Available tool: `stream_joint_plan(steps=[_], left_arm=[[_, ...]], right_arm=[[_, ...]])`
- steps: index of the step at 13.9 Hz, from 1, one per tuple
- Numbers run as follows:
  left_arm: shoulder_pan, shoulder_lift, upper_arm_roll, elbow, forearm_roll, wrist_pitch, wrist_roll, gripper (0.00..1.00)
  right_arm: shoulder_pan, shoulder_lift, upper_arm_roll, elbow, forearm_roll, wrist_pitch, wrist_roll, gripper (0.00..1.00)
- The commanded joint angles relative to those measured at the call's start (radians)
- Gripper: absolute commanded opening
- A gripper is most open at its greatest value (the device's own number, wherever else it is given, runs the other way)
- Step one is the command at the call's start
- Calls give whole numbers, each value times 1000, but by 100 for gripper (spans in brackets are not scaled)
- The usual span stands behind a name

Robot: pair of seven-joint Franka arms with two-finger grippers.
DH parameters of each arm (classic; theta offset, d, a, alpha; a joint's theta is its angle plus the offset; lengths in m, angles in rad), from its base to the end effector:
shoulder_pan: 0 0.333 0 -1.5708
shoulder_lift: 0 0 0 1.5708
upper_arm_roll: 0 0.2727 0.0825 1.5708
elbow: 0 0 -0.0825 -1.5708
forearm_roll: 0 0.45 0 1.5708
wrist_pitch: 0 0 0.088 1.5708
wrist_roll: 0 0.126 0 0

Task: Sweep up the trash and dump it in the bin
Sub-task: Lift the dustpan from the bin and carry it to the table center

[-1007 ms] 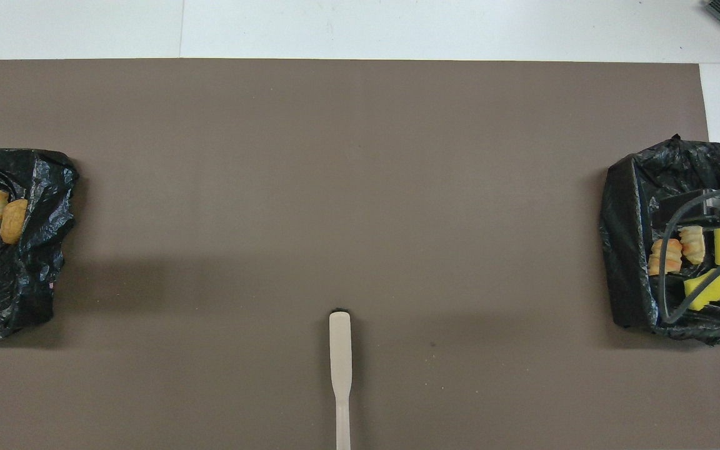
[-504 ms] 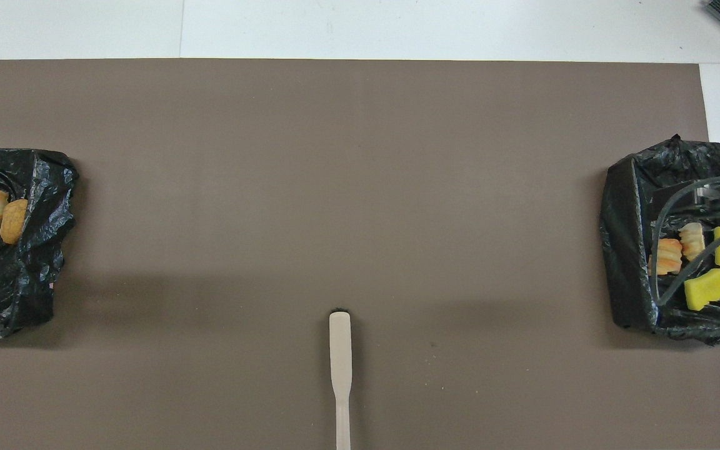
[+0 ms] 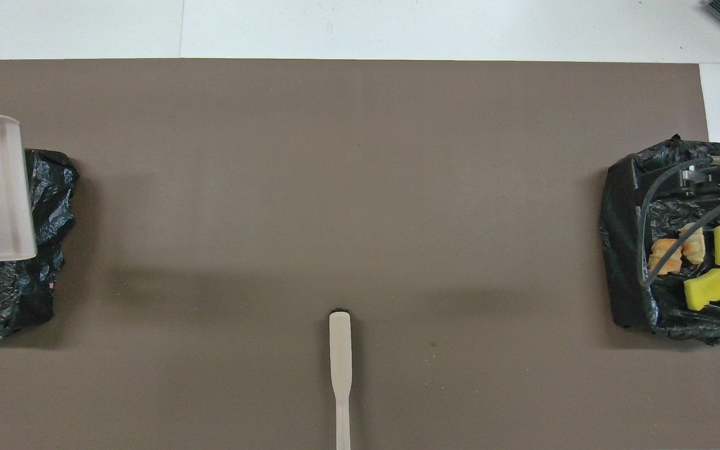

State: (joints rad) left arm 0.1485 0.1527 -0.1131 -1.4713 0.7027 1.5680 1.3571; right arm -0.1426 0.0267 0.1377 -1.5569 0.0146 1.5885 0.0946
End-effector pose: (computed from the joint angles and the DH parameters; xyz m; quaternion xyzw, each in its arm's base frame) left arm 0.6554 0.1094 0.5468 -0.7383 0.5843 0.2354 0.2411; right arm 0.6293 -0.0021 0.5547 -0.9987 0.0499 -0.0022 0.0092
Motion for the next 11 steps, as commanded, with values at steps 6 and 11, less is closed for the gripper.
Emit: stream_joint_plan(steps=[6,11], left_arm=[[-242,-31,-4,-11,-138,-129,-174,0],[-322,-63,-7,-75,-392,-163,-713,0]], right_arm=[[-12,4,2,20,-2,-1,-16,100],[-18,-60,2,-46,8,-35,-15,100]])
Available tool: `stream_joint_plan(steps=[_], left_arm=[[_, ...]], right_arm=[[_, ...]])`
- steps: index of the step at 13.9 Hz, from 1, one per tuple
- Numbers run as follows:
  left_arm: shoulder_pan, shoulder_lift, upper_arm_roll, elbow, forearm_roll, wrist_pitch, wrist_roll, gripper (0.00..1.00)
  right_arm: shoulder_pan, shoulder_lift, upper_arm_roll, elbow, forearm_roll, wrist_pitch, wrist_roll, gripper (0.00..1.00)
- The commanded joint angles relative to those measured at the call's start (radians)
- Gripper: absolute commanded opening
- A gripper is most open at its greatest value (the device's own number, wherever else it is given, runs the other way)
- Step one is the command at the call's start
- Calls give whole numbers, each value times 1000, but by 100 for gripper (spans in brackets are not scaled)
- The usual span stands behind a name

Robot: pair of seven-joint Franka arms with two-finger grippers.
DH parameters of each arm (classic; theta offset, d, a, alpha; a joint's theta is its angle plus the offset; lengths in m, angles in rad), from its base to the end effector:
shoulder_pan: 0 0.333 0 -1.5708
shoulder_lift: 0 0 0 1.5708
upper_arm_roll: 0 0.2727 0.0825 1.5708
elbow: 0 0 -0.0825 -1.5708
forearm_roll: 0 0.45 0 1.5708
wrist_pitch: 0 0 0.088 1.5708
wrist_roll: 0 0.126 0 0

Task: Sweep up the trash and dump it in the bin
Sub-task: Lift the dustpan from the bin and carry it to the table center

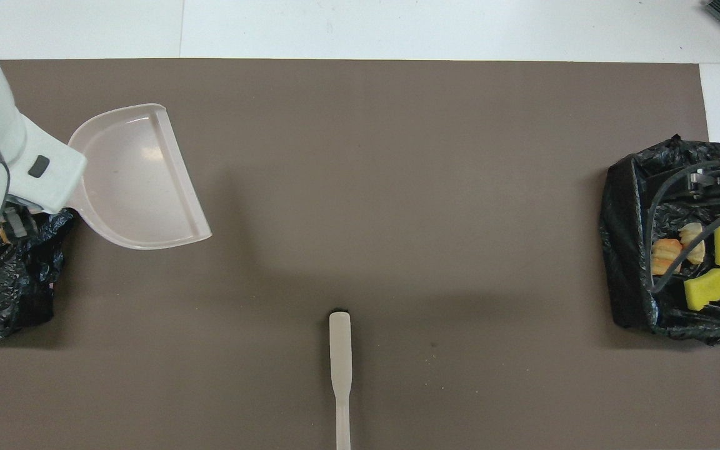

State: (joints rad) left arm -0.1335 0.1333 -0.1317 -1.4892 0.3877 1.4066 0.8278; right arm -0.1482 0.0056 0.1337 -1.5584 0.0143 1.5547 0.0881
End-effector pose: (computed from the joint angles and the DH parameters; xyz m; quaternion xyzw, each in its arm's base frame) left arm 0.6236 -0.1109 0.5196 -0.8404 0.4988 0.1522 0.1473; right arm 0.6202 -0.0073 0.5640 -0.9986 0.0512 0.0049 0.0074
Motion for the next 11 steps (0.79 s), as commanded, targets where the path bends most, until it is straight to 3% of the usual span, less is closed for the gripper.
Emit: stream_joint_plan(steps=[1,5,9,11], left_arm=[[-75,-41,12,-74,-128,5,-308,0],[-167,8,12,-114,-363,158,-672,0],[-276,120,12,-124,-455,342,-927,0],[-301,131,12,-167,-498,454,-1019,0]], right_arm=[[-13,-39,6,-43,9,-5,-8,100],[-14,-33,4,-37,6,-1,-14,100],[-11,-35,6,-37,13,-4,-14,100],[-11,-35,6,-37,13,-4,-14,100]])
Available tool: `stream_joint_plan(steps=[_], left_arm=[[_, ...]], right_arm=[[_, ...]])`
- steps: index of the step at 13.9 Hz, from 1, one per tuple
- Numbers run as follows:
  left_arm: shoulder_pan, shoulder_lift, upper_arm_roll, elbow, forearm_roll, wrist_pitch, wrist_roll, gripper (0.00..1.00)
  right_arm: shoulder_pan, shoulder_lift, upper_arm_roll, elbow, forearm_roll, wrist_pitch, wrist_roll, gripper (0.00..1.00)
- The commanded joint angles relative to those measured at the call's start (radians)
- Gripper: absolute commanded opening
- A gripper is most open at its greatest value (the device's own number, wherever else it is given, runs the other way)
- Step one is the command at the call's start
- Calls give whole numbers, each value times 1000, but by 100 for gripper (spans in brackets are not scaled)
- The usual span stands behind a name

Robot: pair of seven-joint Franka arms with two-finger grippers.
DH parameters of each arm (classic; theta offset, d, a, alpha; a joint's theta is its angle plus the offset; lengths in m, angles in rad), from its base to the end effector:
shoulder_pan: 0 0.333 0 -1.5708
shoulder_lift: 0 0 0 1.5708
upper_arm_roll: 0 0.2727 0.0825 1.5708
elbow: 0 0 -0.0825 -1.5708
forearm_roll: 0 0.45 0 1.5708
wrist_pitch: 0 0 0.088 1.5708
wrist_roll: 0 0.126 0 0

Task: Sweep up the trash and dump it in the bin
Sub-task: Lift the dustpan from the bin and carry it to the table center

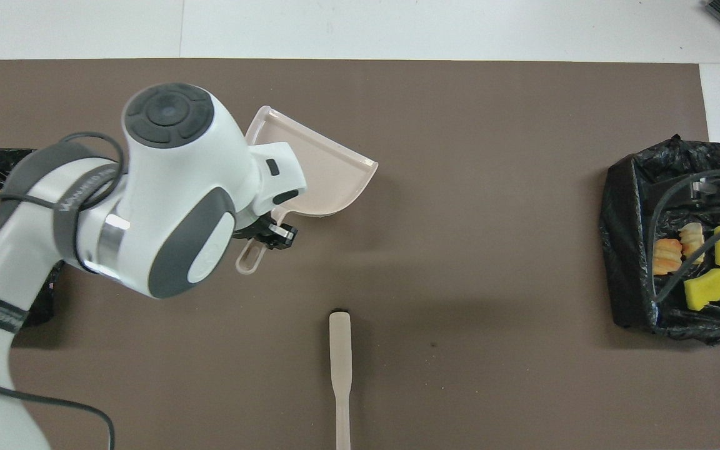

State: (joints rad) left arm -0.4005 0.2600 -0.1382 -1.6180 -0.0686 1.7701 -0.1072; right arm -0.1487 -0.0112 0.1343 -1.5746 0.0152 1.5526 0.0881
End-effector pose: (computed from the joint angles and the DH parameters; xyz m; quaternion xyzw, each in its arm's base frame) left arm 0.5805 -0.3496 0.3852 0.9763 -0.2038 -0.0662 0.0316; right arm 0.6154 -0.0066 0.5654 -0.9987 0.0511 0.0057 0.0066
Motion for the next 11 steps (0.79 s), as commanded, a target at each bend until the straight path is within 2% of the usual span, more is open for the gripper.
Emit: stream_joint_plan(steps=[1,4,7,9,11], left_arm=[[-40,2,19,-66,-62,126,-95,0],[-95,-5,19,-158,-76,267,-230,0],[-135,-18,19,-221,-77,314,-291,0],[-136,-45,19,-295,-77,415,-293,0],[-136,-54,19,-318,-77,430,-279,0]], right_arm=[[-11,-18,5,-21,12,-2,-14,100],[-11,-18,5,-21,12,-2,-14,100],[-11,-18,5,-21,12,-2,-14,100],[-11,-18,5,-21,12,-2,-14,100],[-11,-18,5,-21,12,-2,-14,100]])
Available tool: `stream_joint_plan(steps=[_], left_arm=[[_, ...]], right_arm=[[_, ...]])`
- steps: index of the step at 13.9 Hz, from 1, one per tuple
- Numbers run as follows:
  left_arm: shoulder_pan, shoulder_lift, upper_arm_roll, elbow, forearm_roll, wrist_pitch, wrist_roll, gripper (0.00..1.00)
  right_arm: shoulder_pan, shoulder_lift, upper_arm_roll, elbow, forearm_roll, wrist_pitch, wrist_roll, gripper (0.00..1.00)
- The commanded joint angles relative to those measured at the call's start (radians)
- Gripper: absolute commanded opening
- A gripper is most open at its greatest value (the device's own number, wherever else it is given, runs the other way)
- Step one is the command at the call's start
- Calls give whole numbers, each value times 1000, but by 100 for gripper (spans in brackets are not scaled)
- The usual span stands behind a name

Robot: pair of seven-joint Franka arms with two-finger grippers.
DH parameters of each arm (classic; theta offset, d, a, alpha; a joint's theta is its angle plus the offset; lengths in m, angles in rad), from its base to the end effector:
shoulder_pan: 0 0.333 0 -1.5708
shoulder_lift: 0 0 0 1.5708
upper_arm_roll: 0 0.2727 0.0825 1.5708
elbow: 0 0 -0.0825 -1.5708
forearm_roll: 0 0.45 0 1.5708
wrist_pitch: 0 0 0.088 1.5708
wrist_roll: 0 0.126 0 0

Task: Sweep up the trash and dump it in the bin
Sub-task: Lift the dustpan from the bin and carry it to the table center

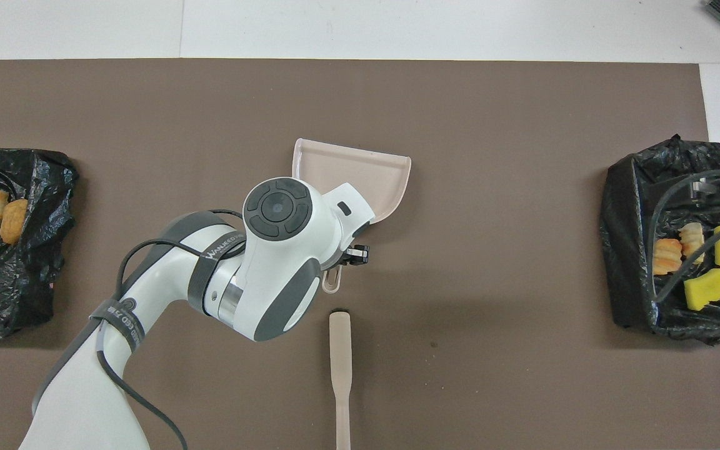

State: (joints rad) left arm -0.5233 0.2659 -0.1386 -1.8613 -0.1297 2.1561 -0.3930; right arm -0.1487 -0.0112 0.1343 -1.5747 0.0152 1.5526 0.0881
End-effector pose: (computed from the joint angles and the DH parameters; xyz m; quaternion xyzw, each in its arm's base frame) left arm 0.5241 -0.4157 0.2858 0.9926 -0.0963 -0.0235 0.0704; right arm 0.6154 -0.0066 0.5654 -0.9987 0.0511 0.0057 0.0066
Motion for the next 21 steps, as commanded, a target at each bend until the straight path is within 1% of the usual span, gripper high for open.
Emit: stream_joint_plan(steps=[1,5,6,7,8,9,11,13,14,17,19,21], left_arm=[[-17,-48,19,-75,-16,48,8,0],[-14,-40,19,-72,-18,56,11,0],[-12,-39,19,-72,-33,70,6,12],[-14,-39,19,-75,-39,100,6,47],[-12,-37,19,-75,-39,113,9,65],[-9,-33,19,-73,-39,113,11,72],[-1,-30,19,-65,-39,110,11,99],[2,-36,22,-55,-39,88,6,100],[15,-42,27,-49,-39,56,11,100],[87,-45,27,5,-37,-25,7,100],[126,-95,39,8,-37,-86,13,100],[205,-158,40,4,-36,-157,38,100]], right_arm=[[-11,-18,5,-21,12,-2,-16,100],[-11,-18,5,-21,12,-2,-16,100],[-11,-18,5,-21,12,-2,-16,100],[-11,-18,5,-21,12,-2,-16,100],[-11,-18,5,-21,12,-2,-16,100],[-11,-18,5,-21,12,-2,-16,100],[-11,-18,5,-21,12,-2,-14,100],[-11,-18,5,-21,12,-2,-16,100],[-11,-18,5,-21,12,-2,-16,100],[-11,-18,5,-21,12,-2,-16,100],[-11,-18,5,-21,12,-2,-14,100],[-11,-18,5,-21,12,-2,-14,100]])
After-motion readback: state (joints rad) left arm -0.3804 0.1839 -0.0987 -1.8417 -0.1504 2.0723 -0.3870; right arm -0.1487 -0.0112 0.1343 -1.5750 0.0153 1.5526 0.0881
